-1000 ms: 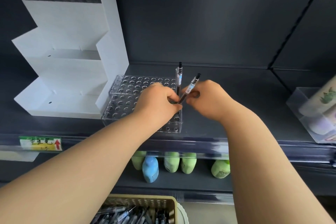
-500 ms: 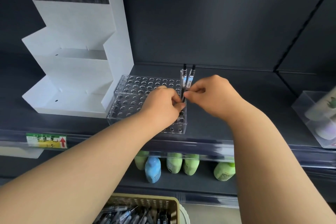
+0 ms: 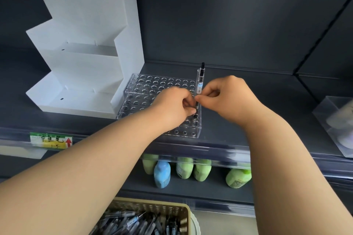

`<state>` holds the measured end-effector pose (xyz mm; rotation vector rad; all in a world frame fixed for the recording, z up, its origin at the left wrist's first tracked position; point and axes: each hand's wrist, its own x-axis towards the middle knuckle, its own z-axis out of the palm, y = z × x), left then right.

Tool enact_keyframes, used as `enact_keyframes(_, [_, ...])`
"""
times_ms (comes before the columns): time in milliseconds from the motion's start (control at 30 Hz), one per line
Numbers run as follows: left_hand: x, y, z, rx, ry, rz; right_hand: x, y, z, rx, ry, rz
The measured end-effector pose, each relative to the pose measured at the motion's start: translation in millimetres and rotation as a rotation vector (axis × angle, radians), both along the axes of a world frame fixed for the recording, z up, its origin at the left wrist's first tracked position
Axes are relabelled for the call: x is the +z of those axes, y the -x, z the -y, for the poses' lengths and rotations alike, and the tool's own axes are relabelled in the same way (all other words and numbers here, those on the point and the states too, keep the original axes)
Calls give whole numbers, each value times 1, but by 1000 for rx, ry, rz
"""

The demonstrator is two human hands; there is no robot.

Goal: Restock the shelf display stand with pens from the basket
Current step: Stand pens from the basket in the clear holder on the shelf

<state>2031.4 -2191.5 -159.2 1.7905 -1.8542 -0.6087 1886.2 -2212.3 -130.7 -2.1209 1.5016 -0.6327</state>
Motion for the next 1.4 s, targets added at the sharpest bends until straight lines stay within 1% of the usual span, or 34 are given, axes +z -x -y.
enact_keyframes(100, [-1, -2, 0, -9, -2, -31, 0, -1, 0, -8, 0, -16])
enact_keyframes(167, [-1, -3, -1, -9, -4, -71, 4, -1, 1, -10, -10, -60])
enact_keyframes(267, [3, -9, -2, -12, -18, -149, 15, -2, 3, -51, -37, -178])
enact_keyframes(333, [6, -14, -5, -10, -17, -202, 21, -4, 0, -83, -65, -290])
enact_keyframes(400, [8, -19, -13, -13, 2, -215, 27, -7, -7, -87, -61, -382])
enact_keyframes(533, [21, -36, -49, -23, 69, -130, 41, -19, -37, -75, -22, -500])
enact_keyframes(600, [28, -48, -77, -23, 96, -52, 44, -24, -60, -62, -23, -513])
enact_keyframes(667, [26, -62, -112, -16, 85, 40, 36, -30, -90, -41, -58, -486])
enact_keyframes(767, [2, -82, -170, -3, -15, 149, 3, -36, -140, -5, -150, -428])
enact_keyframes(867, [-44, -103, -215, 104, -204, 161, -36, -50, -185, 66, -356, -498])
enact_keyframes(933, [-73, -107, -228, 140, -345, 236, -63, -62, -207, 83, -430, -505])
enact_keyframes(1000, [-90, -107, -238, 128, -437, 304, -91, -72, -233, 55, -476, -474])
enact_keyframes(1067, [-104, -109, -244, 122, -494, 331, -118, -79, -255, 4, -558, -428])
enact_keyframes(1133, [-115, -112, -249, 99, -529, 402, -138, -85, -270, -45, -644, -360])
enact_keyframes(1167, [-119, -114, -250, 89, -529, 428, -143, -87, -273, -90, -688, -274])
enact_keyframes(1233, [-120, -115, -249, 70, -511, 427, -144, -91, -272, -211, -774, -27])
enact_keyframes(1267, [-119, -115, -247, 59, -492, 427, -141, -92, -270, -266, -802, 65])
enact_keyframes(1333, [-120, -115, -243, 55, -459, 435, -140, -92, -263, -358, -828, 178])
enact_keyframes(1400, [-123, -113, -238, 46, -457, 447, -143, -93, -257, -432, -837, 220])
